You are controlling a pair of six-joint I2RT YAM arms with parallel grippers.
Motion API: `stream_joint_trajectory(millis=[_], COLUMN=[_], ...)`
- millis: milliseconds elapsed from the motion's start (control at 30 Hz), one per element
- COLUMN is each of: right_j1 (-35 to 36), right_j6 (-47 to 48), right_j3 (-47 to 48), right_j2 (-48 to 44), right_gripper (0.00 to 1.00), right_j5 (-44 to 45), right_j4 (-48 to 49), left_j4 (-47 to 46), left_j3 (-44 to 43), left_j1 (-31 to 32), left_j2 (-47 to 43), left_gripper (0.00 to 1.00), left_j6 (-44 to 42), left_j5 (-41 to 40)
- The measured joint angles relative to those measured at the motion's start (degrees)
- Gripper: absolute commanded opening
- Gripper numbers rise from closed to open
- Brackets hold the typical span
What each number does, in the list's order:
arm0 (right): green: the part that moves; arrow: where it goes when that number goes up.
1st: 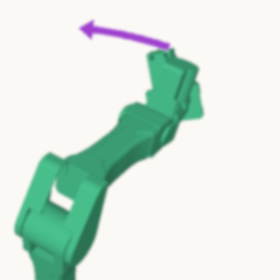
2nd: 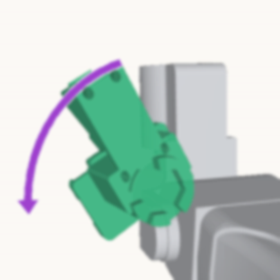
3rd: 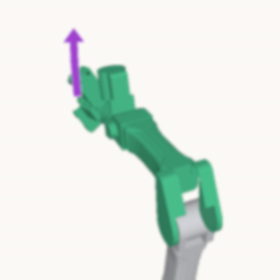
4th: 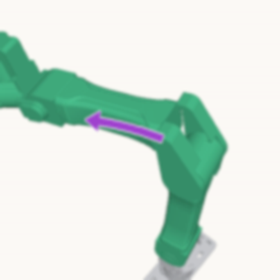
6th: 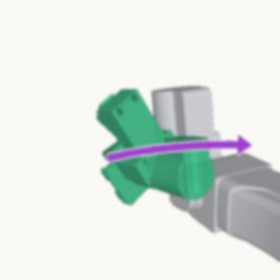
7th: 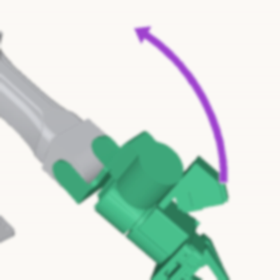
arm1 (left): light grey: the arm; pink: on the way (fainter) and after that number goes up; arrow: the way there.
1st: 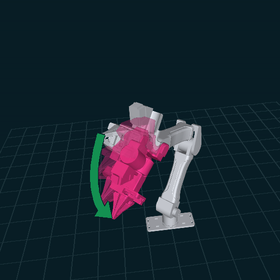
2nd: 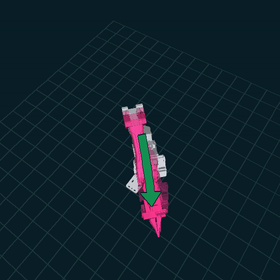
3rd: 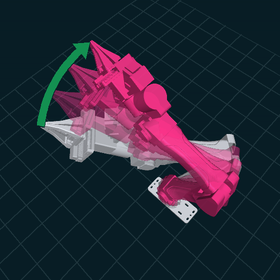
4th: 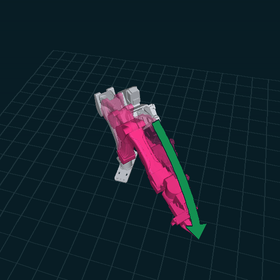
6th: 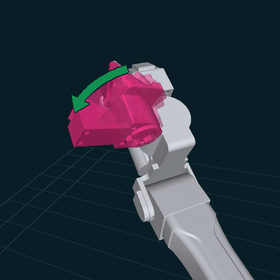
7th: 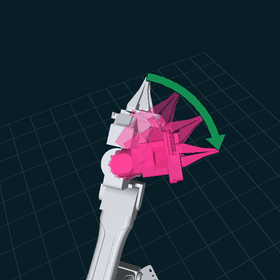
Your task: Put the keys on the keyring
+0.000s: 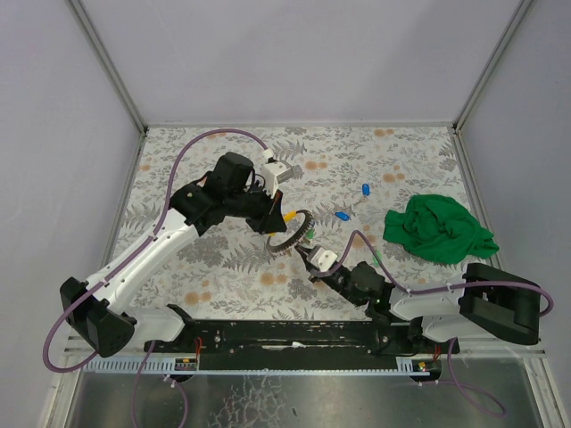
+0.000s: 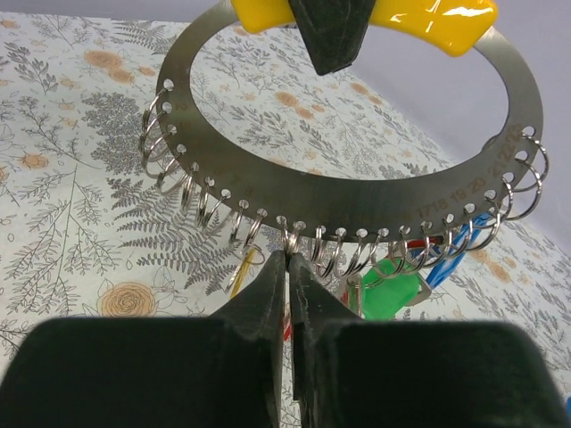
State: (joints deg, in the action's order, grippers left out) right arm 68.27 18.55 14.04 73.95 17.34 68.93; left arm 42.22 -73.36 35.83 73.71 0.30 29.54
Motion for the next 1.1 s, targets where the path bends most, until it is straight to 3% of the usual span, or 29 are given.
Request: stream_joint_trajectory(millis=[100, 333, 567, 833, 1100], right_j1=[0.0, 0.0, 0.0, 0.0, 0.0], right_j6=[0.2, 0.3, -0.7, -1.7, -5.9], right_j3=[0.0, 0.7, 1.6, 1.9, 2.0], right_j2=[-1.0, -4.3, -4.5, -1.8, 4.0], right_gripper=[0.00, 0.00, 0.00, 0.00, 0.00], right_j5=[0.0, -1.4, -3.3, -3.2, -3.3], right_j4=[-1.3, -9.1, -15.7, -19.2, -20.2], left_j4=[-0.2, -5.8, -20.4, -35.4, -43.8], left_j3=[0.2, 5.4, 23.4, 44.7, 57.1], left_j1=[0.0, 0.0, 0.0, -0.2, -0.3], left_j2=[0.0, -2.1, -11.6, -22.2, -30.4], left_gripper=[0.11, 0.34, 0.40, 0.49, 0.56], left_j6=[0.6, 6.3, 17.7, 30.6, 36.4], left_j5=[-0.5, -2.8, -6.6, -16.7, -23.2])
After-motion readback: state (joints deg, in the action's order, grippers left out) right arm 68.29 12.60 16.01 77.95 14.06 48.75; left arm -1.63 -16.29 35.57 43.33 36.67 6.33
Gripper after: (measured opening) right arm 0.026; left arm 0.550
